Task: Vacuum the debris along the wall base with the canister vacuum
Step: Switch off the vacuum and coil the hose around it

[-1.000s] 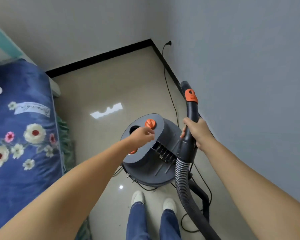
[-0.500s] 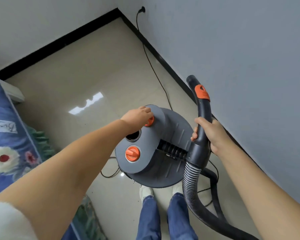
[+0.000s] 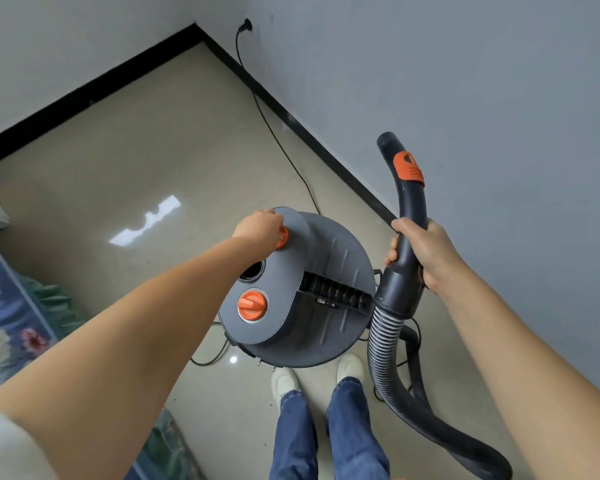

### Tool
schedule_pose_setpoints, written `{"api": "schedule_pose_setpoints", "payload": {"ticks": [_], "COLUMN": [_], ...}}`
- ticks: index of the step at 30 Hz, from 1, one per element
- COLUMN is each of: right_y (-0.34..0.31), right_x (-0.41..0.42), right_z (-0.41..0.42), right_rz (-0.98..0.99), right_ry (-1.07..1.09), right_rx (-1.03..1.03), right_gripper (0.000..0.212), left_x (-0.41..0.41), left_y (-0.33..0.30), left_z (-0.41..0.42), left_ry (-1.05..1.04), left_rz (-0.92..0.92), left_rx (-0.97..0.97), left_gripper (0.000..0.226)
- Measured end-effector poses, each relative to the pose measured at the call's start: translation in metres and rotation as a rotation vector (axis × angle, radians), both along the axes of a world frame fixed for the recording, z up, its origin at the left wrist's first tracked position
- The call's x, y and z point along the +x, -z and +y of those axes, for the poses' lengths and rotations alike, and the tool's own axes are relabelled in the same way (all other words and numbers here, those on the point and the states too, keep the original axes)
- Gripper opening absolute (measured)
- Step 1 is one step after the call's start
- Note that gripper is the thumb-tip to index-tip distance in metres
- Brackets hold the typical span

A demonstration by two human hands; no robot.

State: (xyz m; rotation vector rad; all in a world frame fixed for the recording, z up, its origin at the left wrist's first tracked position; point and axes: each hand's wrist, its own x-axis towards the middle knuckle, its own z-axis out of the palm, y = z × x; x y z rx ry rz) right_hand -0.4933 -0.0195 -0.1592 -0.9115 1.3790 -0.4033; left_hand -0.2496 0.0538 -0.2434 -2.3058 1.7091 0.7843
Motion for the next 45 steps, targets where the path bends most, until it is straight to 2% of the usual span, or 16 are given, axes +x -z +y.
{"api": "schedule_pose_setpoints", "payload": {"ticks": [4, 7, 12, 18, 21, 24, 28, 30, 35, 41, 45], "right_y": [-0.025, -0.053, -0.101, -0.135, -0.14, -0.144, -0.14, -0.127, -0.046, 0.106, 0.212], "right_x": [-0.011, -0.023, -0.055, -0.111, -0.146, -0.191, -0.268, -0.309, -0.401, -0.471, -0.493], "right_z": [0.005, 0.011, 0.02, 0.032, 0.037, 0.041, 0.044, 0.044, 0.035, 0.041, 0.046], "right_rz": [0.022, 0.045, 0.121, 0.087, 0.07, 0.058, 0.066, 0.133, 0.35, 0.494, 0.535], "right_ry": [-0.078, -0.15, -0.265, -0.201, -0.15, -0.137, -0.196, -0.231, -0.233, -0.257, -0.287], "right_rx": [-0.114, -0.242, -0.417, -0.492, -0.509, -0.547, -0.573, -0.562, -0.414, -0.198, -0.116], "right_gripper": [0.012, 0.012, 0.017, 0.014, 0.014, 0.014, 0.019, 0.019, 0.021, 0.019, 0.015], "left_x": [-0.019, -0.05, -0.131, -0.247, -0.302, -0.35, -0.431, -0.478, -0.553, -0.506, -0.487], "left_y": [-0.007, -0.019, -0.062, -0.111, -0.13, -0.134, -0.124, -0.114, -0.046, 0.139, 0.267], "left_z": [0.01, 0.027, 0.052, 0.056, 0.053, 0.055, 0.055, 0.054, 0.047, 0.074, 0.076], "left_ry": [-0.076, 0.002, 0.062, 0.12, 0.044, -0.067, -0.163, -0.175, -0.152, -0.555, -0.746], "left_rz": [0.028, 0.112, 0.522, 0.976, 1.19, 1.286, 1.291, 1.293, 1.177, 0.734, 0.605], "left_rx": [0.029, -0.063, -0.066, 0.035, 0.067, 0.07, 0.035, 0.083, 0.252, 0.324, 0.355], "left_gripper": [0.024, 0.035, 0.049, 0.073, 0.055, 0.04, 0.045, 0.049, 0.044, 0.032, 0.036]}}
